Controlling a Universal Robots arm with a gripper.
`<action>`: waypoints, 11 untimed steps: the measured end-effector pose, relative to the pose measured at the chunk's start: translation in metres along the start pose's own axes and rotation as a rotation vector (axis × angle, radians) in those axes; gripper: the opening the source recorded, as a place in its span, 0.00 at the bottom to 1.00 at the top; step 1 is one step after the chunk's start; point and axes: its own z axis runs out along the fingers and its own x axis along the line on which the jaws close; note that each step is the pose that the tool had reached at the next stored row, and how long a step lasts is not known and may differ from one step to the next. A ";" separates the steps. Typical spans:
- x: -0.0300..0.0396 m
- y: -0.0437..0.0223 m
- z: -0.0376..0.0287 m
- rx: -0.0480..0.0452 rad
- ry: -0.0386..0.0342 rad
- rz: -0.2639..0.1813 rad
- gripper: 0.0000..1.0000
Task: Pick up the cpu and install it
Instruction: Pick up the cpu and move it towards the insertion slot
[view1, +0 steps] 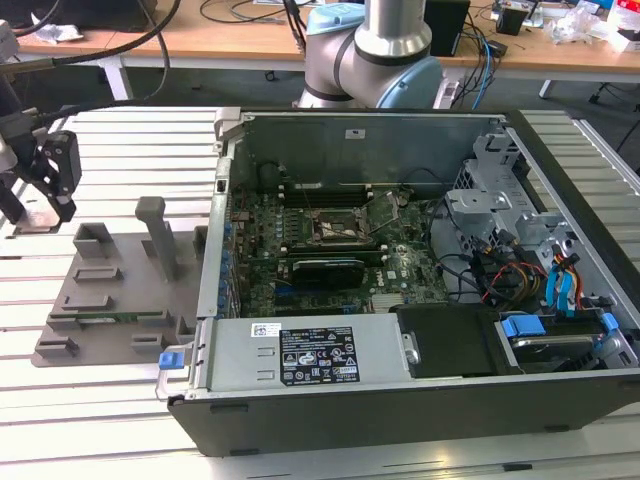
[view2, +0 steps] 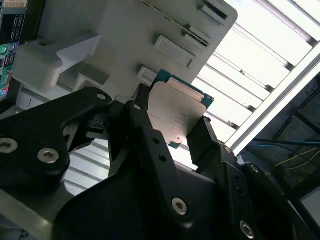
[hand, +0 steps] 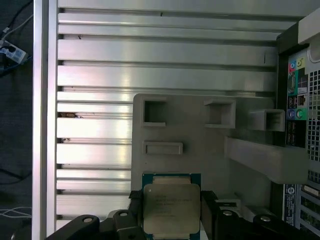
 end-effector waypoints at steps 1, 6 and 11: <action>0.0000 0.0000 -0.0012 0.0000 0.0000 0.000 0.55; -0.0002 -0.0001 -0.0074 0.0000 0.0000 0.000 0.55; -0.0003 -0.0002 -0.0118 0.0000 0.0000 0.000 0.55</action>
